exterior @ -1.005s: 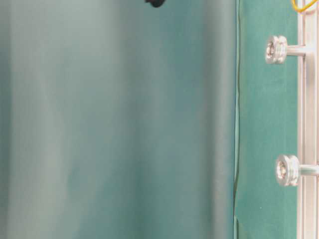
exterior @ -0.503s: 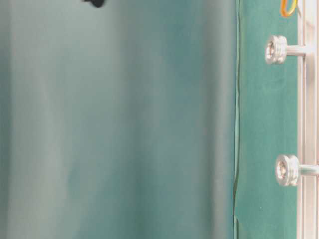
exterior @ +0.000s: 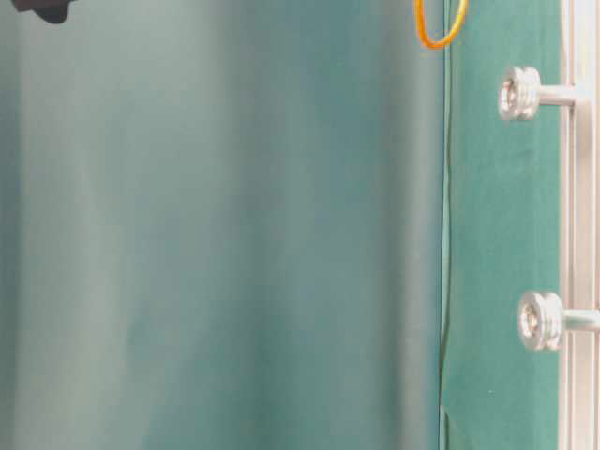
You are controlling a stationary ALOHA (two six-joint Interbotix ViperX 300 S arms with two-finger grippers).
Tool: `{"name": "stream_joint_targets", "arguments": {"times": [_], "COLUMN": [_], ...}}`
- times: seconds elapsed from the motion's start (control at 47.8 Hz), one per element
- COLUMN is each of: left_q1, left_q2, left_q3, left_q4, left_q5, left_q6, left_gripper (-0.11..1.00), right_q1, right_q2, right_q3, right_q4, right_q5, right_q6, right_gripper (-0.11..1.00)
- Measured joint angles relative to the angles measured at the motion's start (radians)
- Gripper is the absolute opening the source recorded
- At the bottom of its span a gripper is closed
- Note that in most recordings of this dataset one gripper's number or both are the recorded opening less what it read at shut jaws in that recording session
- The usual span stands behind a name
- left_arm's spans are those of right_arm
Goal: Hook the rubber onto the shaft.
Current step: 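Close the right gripper on the orange band and lift it, then carry the band left and loop it over the right metal pulley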
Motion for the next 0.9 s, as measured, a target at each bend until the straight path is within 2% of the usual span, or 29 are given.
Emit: {"name": "stream_joint_targets", "arguments": {"times": [0.523,0.9], "left_q1": [-0.002,0.0], "left_q2": [0.0,0.0], "left_q3": [0.0,0.0], "left_q4": [0.0,0.0], "left_q5": [0.0,0.0], "left_q6": [0.0,0.0], "left_gripper": [0.0,0.0], "right_q1": [0.0,-0.002], "right_q2": [0.002,0.095], "right_q3": [-0.003,-0.083], "right_q4": [-0.009,-0.048], "right_q5": [0.003,-0.017], "right_q6": [0.0,-0.002], "right_gripper": [0.07,0.07]}}
